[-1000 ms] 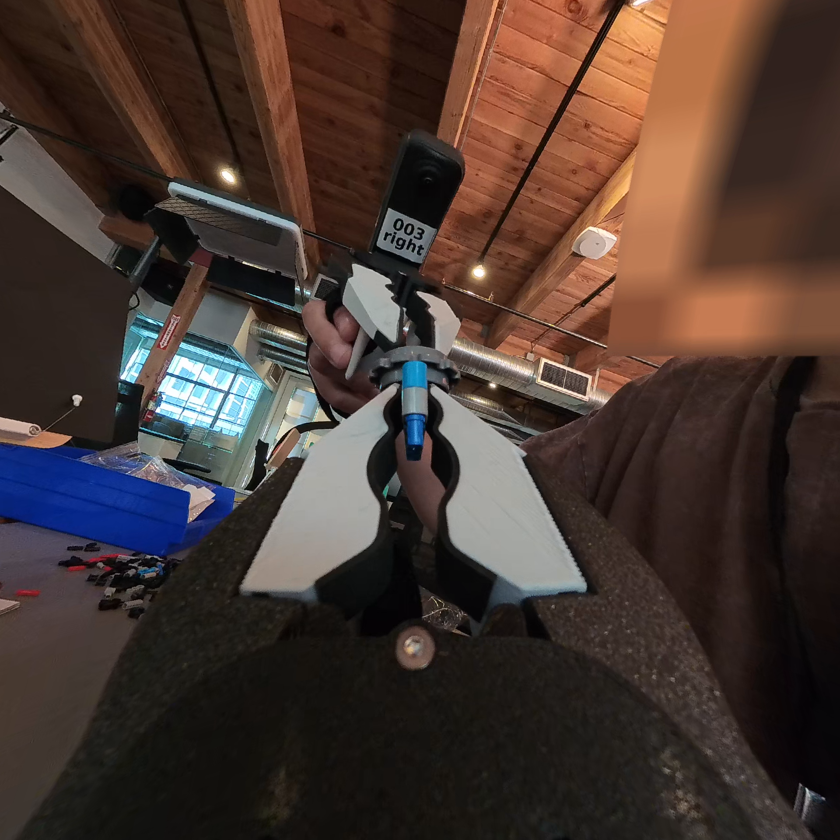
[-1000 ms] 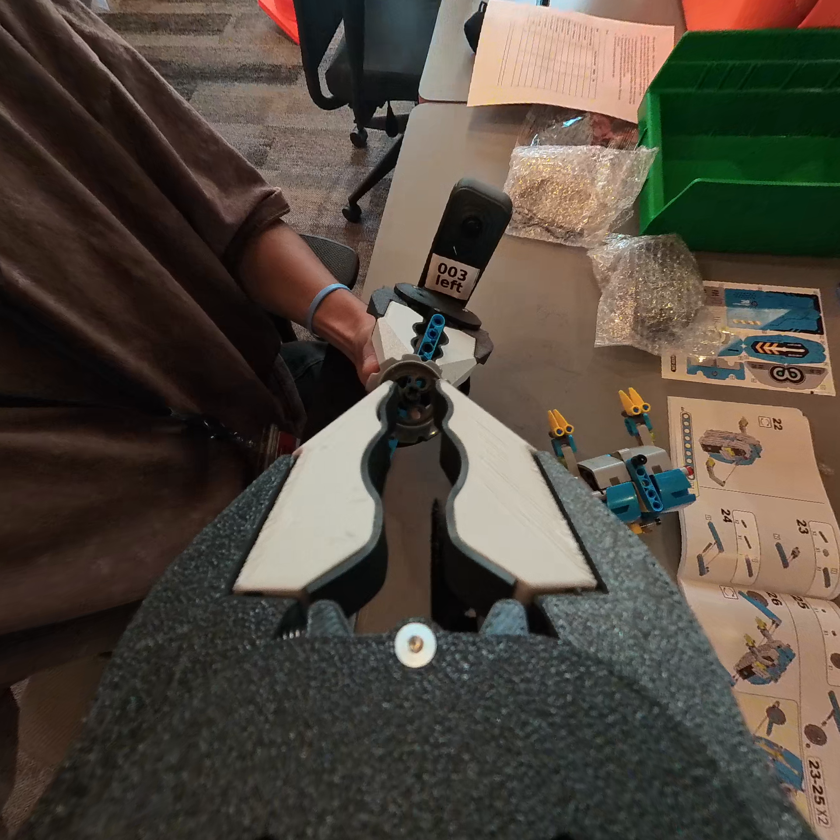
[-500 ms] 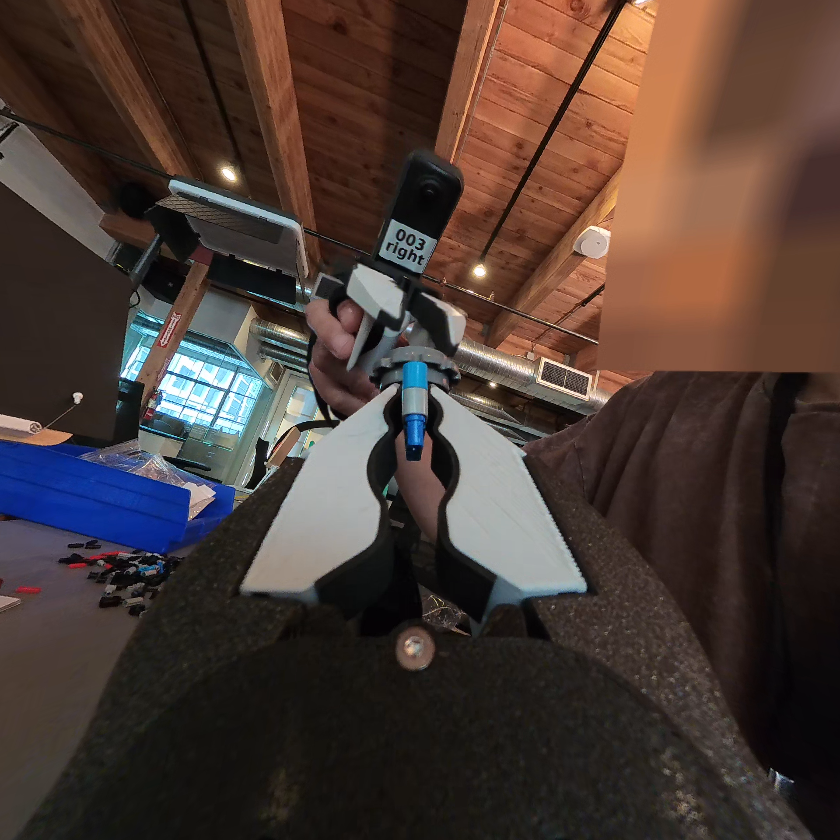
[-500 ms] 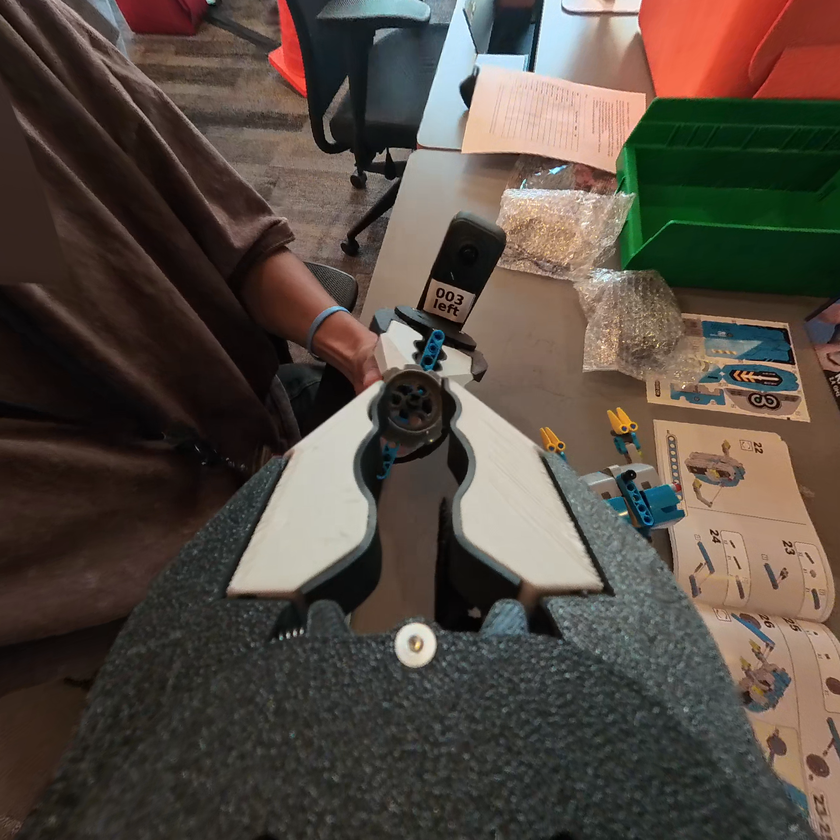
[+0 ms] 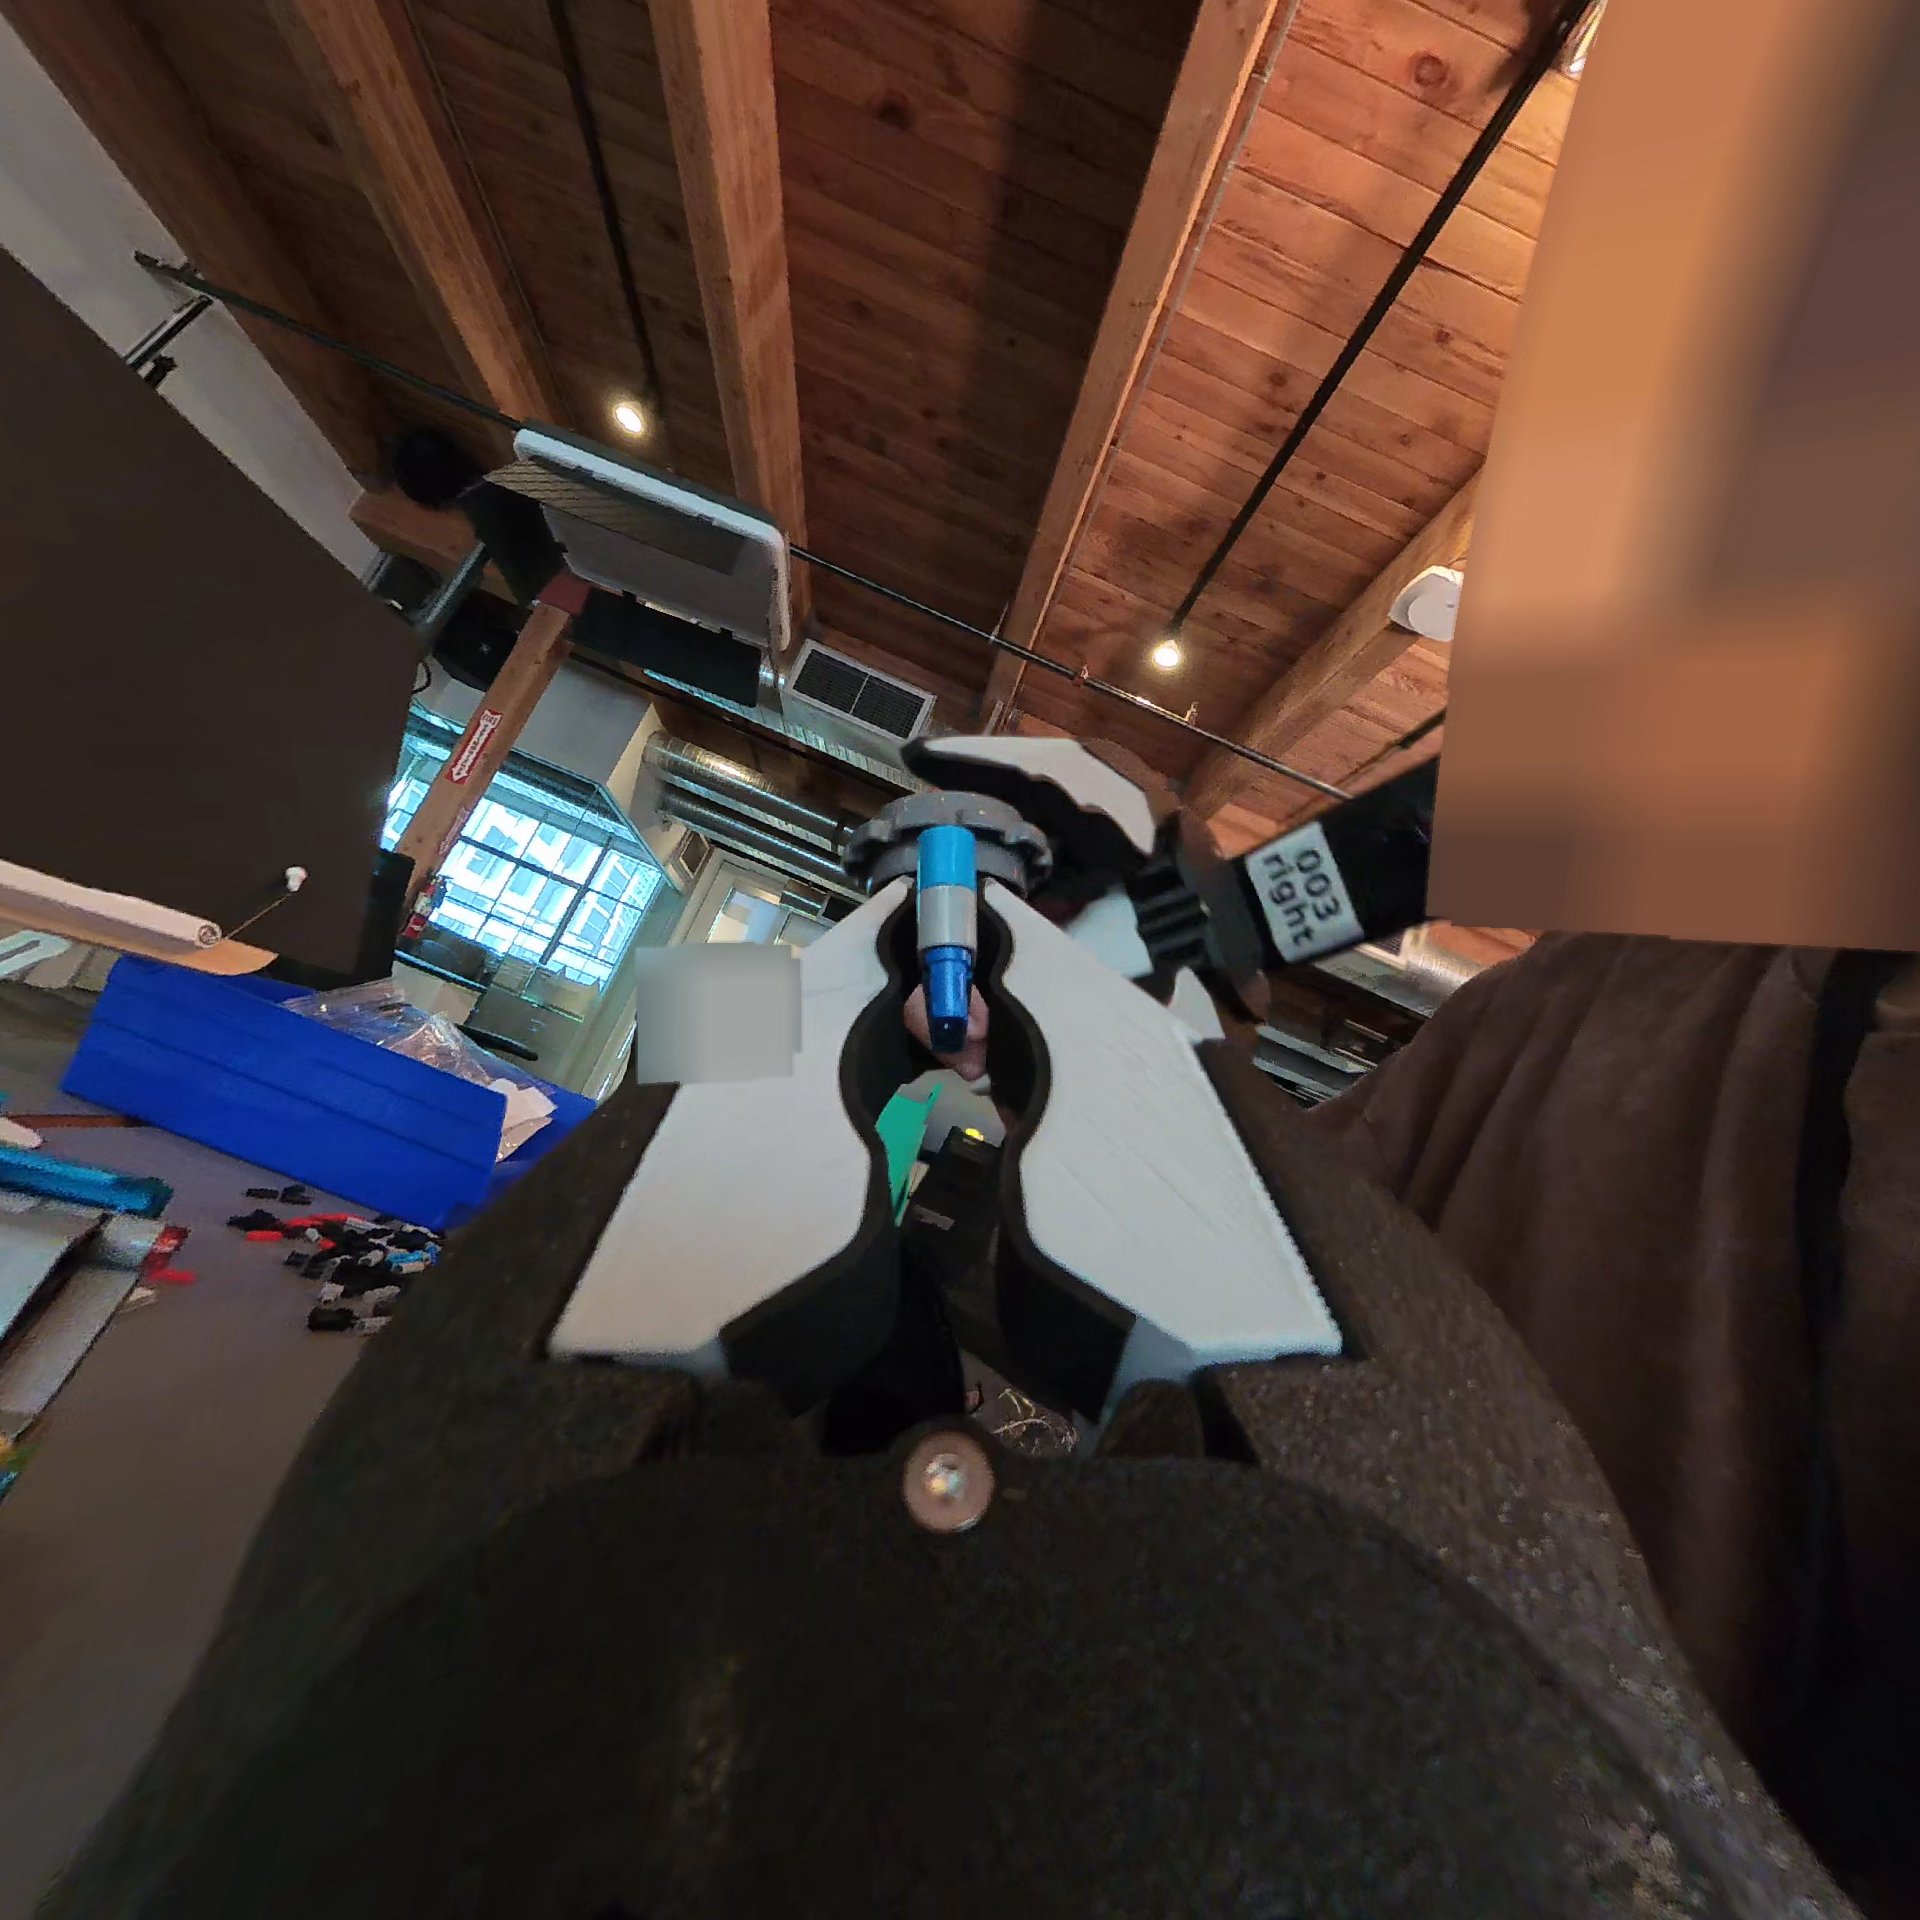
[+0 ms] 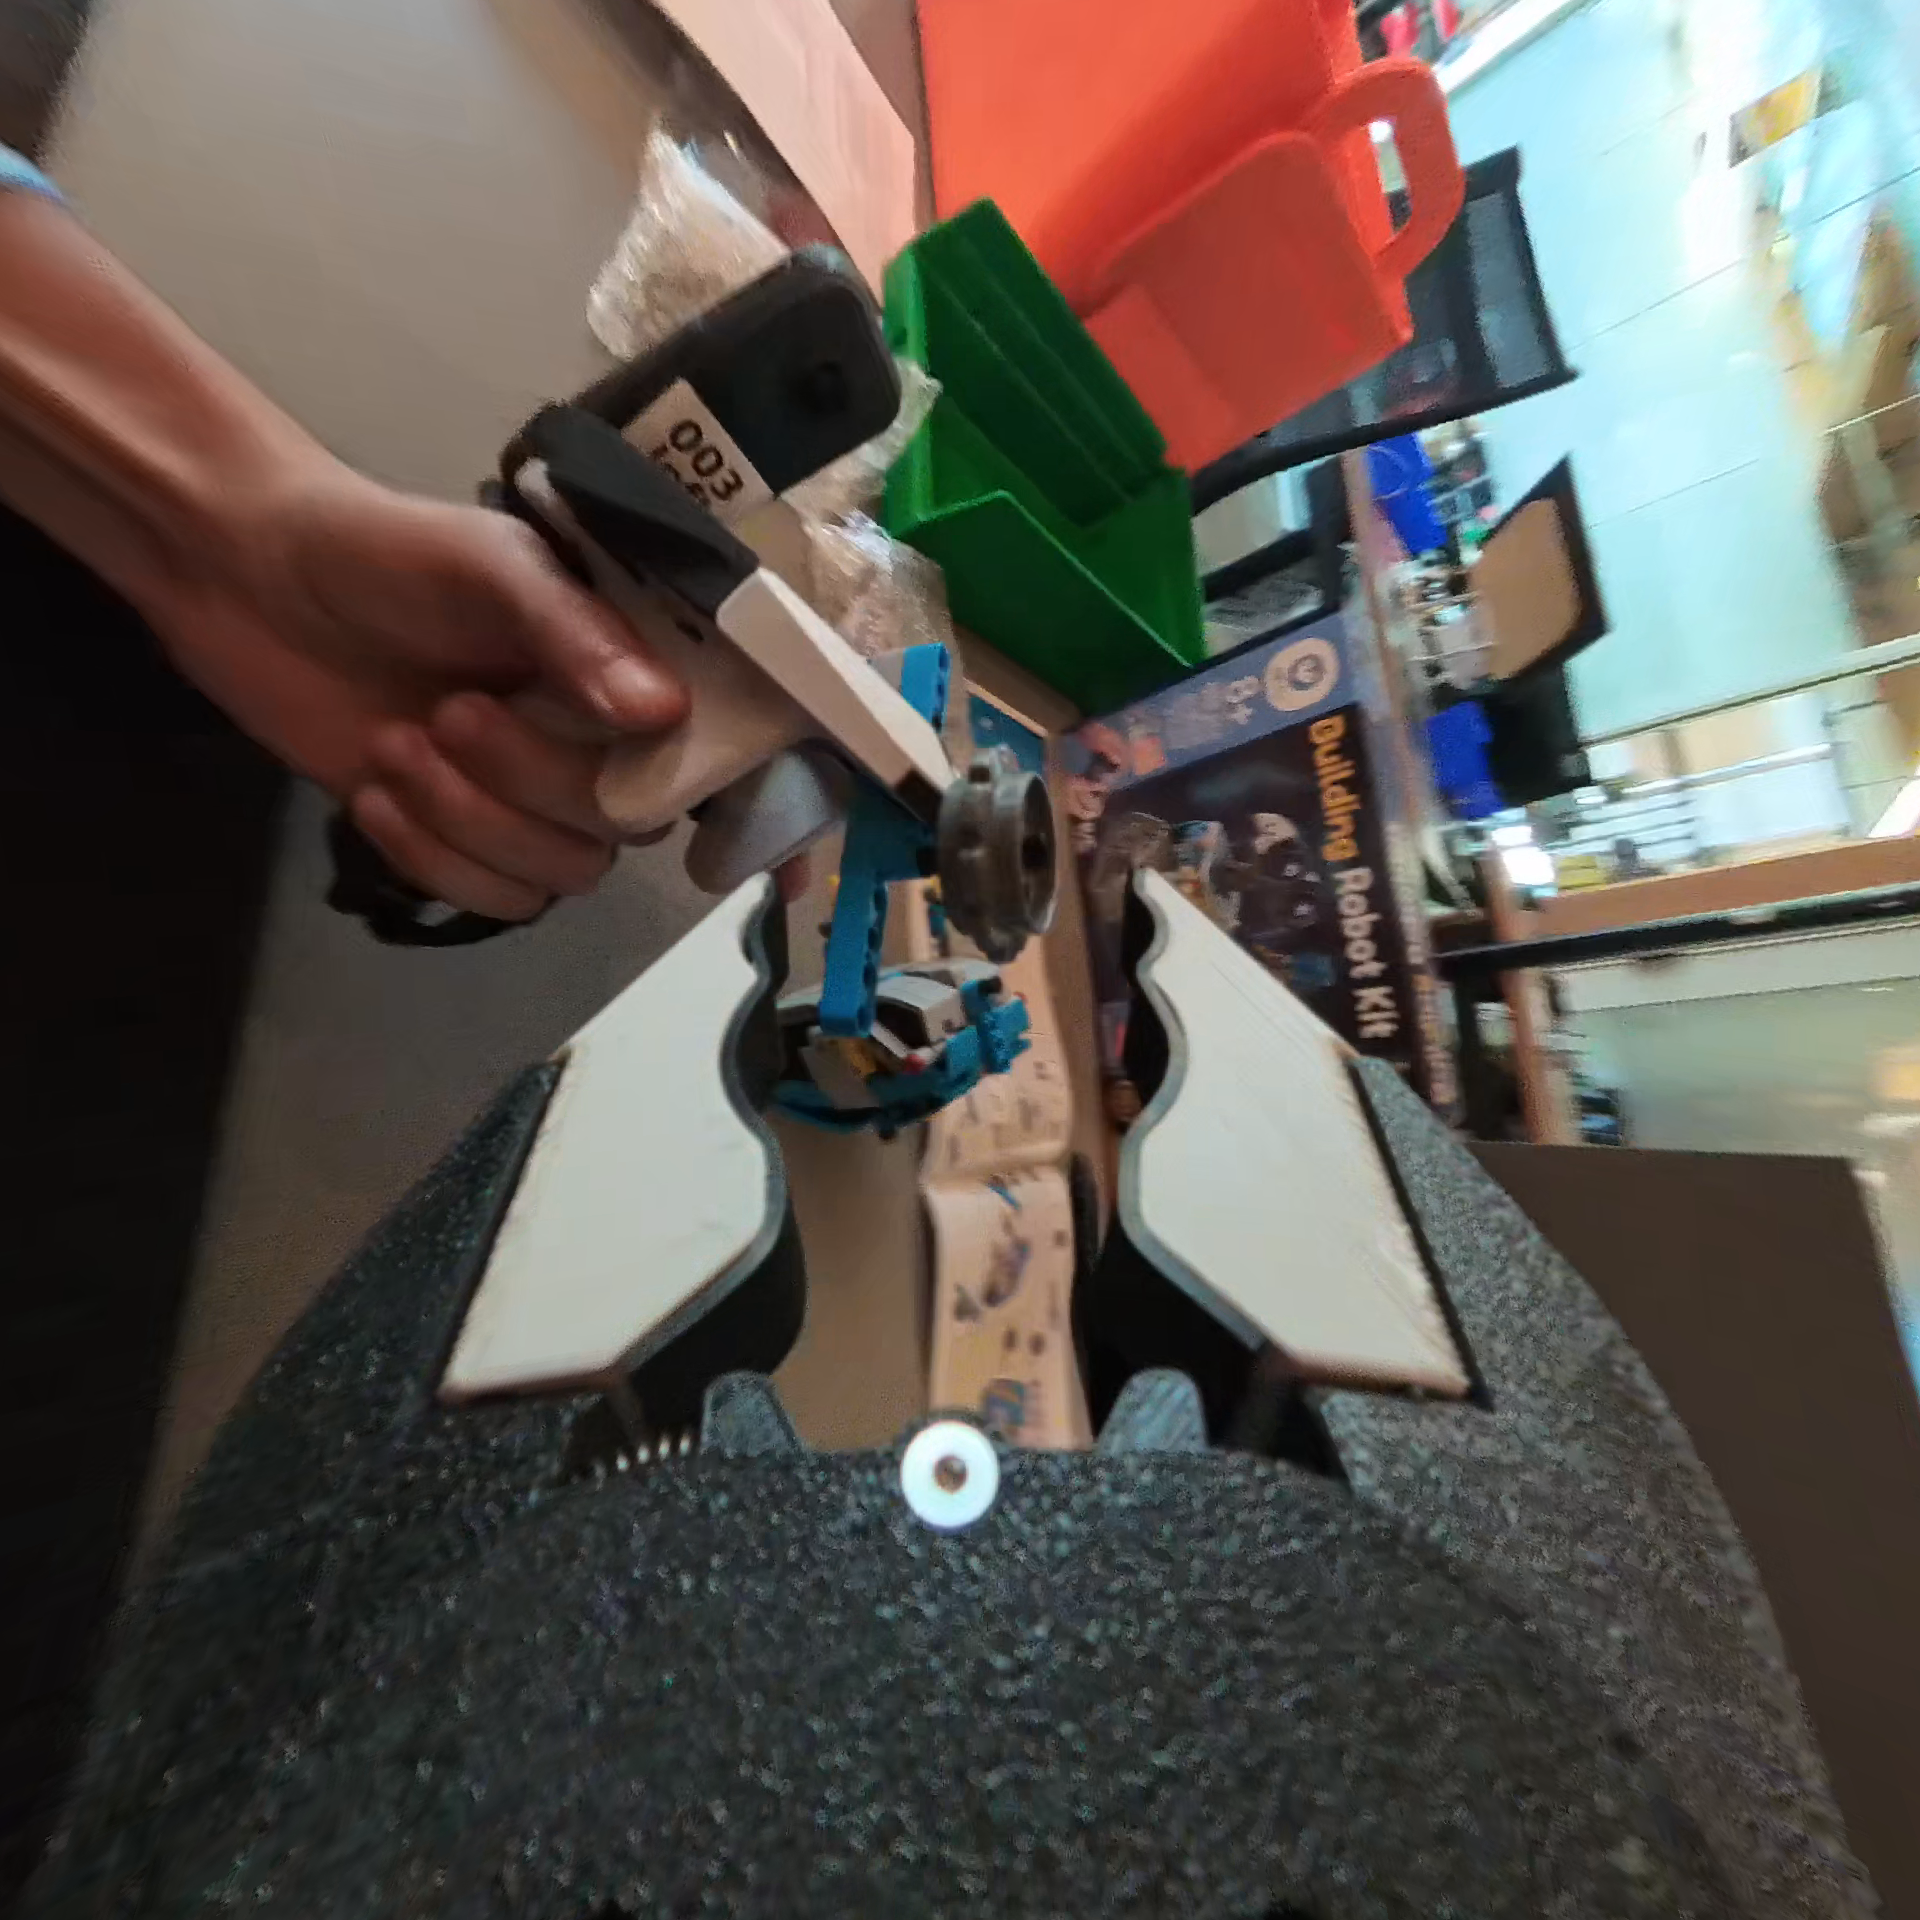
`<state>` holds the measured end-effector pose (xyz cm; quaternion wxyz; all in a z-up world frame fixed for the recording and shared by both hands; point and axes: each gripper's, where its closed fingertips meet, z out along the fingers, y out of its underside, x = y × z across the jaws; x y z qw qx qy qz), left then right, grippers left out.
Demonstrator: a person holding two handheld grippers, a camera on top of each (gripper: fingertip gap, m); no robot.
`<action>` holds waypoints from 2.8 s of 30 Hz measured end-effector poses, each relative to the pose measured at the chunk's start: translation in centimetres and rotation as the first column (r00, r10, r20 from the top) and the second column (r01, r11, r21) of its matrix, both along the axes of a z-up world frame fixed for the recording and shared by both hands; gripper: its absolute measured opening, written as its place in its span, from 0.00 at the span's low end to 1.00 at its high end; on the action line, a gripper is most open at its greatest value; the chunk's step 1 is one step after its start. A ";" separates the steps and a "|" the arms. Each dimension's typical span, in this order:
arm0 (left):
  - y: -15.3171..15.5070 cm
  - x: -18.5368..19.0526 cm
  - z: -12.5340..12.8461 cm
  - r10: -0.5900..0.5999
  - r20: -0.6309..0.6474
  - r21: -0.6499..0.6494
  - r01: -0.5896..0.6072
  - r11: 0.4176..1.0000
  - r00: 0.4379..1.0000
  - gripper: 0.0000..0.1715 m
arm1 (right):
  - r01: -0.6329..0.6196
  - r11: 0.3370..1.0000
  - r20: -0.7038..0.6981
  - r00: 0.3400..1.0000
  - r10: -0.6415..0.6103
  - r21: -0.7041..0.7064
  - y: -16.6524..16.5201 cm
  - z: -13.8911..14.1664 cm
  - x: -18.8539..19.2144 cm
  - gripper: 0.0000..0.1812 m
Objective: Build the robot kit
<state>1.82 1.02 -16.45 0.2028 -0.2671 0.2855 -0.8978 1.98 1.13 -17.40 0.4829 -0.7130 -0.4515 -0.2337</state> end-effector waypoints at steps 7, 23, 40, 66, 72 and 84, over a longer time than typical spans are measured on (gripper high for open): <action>0.1 0.4 -0.3 -0.003 -0.025 -0.013 0.002 1.000 1.000 0.04 | 0.027 0.996 0.097 0.995 -0.035 0.083 1.0 -0.3 0.3 0.29; 0.3 0.7 -0.8 -0.018 -0.054 -0.020 0.017 1.000 0.998 0.03 | 0.033 0.998 0.128 0.991 -0.040 0.053 1.2 -1.2 0.4 0.23; 0.5 1.6 -1.7 -0.010 -0.116 -0.034 0.006 0.999 0.993 0.03 | 0.068 0.996 0.005 0.998 -0.069 0.063 1.0 -1.6 1.2 0.29; -4.6 3.1 -4.0 -0.080 -0.214 0.259 0.135 0.956 0.974 0.04 | -0.266 0.940 -0.900 0.428 -0.085 -0.216 -5.1 -7.7 1.2 0.05; -4.2 5.9 -6.4 -0.014 -0.366 0.263 0.118 0.958 0.931 0.11 | -0.250 0.961 -0.978 0.196 -0.066 -0.115 -5.0 -9.0 3.9 0.04; -2.6 8.2 -7.7 0.069 -0.435 0.217 0.030 0.976 0.898 0.13 | 0.238 0.966 -0.979 -0.197 -0.059 -0.106 -4.3 -9.0 16.7 0.04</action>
